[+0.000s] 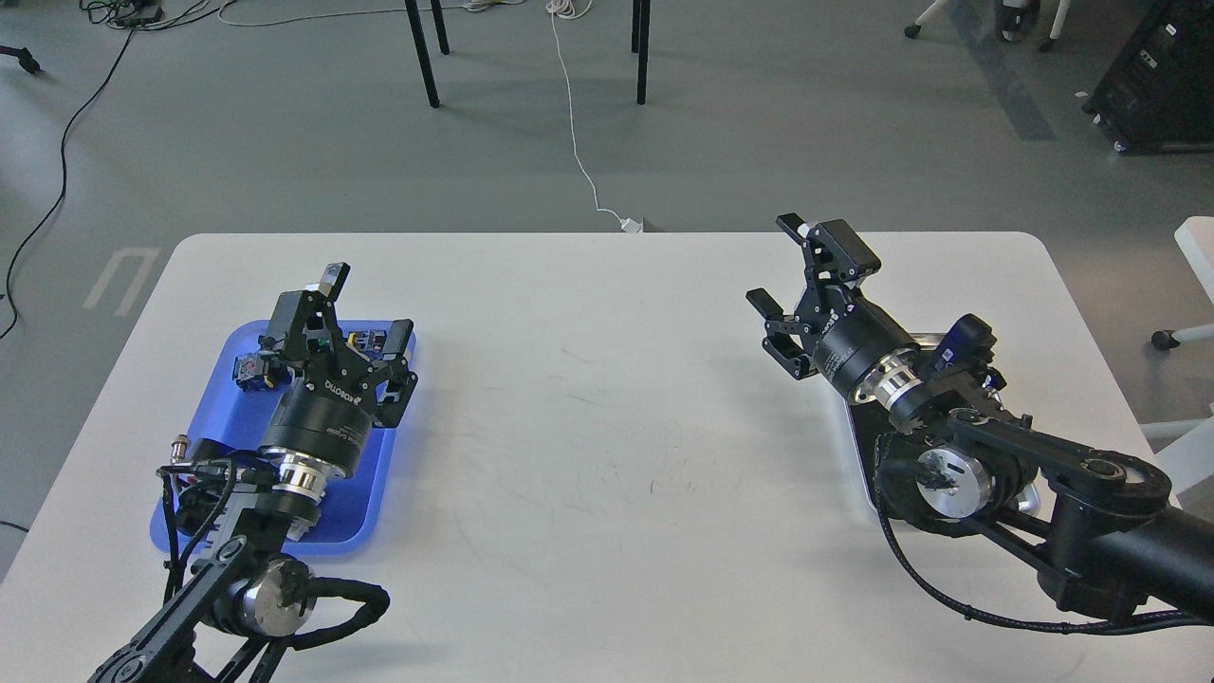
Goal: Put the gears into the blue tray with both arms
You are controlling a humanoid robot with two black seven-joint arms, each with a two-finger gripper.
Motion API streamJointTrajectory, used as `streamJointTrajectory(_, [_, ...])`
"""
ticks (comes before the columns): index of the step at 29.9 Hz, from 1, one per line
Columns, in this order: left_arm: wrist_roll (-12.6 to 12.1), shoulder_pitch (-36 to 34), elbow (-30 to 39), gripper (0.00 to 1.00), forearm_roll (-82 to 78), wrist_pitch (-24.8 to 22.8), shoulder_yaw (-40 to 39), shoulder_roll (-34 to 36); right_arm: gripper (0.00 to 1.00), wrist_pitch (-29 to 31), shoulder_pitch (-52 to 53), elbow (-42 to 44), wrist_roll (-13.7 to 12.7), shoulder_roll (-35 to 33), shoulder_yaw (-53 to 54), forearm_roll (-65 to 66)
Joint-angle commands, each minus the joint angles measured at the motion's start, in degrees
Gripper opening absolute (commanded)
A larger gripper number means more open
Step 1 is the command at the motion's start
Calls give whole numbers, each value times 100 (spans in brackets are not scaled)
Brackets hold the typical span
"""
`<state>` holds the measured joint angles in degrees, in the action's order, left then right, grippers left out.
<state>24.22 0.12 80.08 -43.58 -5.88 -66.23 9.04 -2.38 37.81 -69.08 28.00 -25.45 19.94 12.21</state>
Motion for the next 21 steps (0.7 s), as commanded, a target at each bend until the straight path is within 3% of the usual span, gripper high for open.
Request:
streamJointTrajectory(1, [3, 6, 43, 98, -1, 8, 5, -25, 99, -8, -2, -9, 0, -21, 10, 0])
streamJointTrajectory(5, [-49, -29, 43, 98, -10, 52, 5, -25, 99, 0, -2, -9, 0, -48, 18, 0])
streamJointTrajectory(15, [258, -38, 43, 98, -19, 8, -12, 80, 99, 9, 182, -237, 0, -329, -131, 53])
streamJointTrajectory(21, [285, 6, 43, 98, -19, -36, 23, 80, 99, 141, 1007, -368, 0, -925, -815, 1228])
